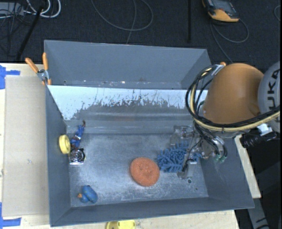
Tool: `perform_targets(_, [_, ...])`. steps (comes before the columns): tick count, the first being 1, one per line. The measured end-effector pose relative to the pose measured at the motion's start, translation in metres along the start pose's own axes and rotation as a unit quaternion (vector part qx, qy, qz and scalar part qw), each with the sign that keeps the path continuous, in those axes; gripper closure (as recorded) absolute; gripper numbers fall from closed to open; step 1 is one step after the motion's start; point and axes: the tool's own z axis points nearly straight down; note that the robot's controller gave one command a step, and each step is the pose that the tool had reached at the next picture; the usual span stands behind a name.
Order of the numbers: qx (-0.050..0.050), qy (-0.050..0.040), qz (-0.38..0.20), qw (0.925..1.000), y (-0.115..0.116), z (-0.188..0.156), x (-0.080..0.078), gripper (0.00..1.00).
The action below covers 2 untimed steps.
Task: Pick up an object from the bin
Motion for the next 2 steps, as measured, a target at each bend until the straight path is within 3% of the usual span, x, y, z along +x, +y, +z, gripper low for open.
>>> perform_targets(1, [0.000,-0.0041,0.000,1.0000,0.000,-0.004,-0.001,0.00])
perform_targets(2, [0.000,-0.0076,-0.021,0.9998,-0.025,0.051,-0.020,0.00])
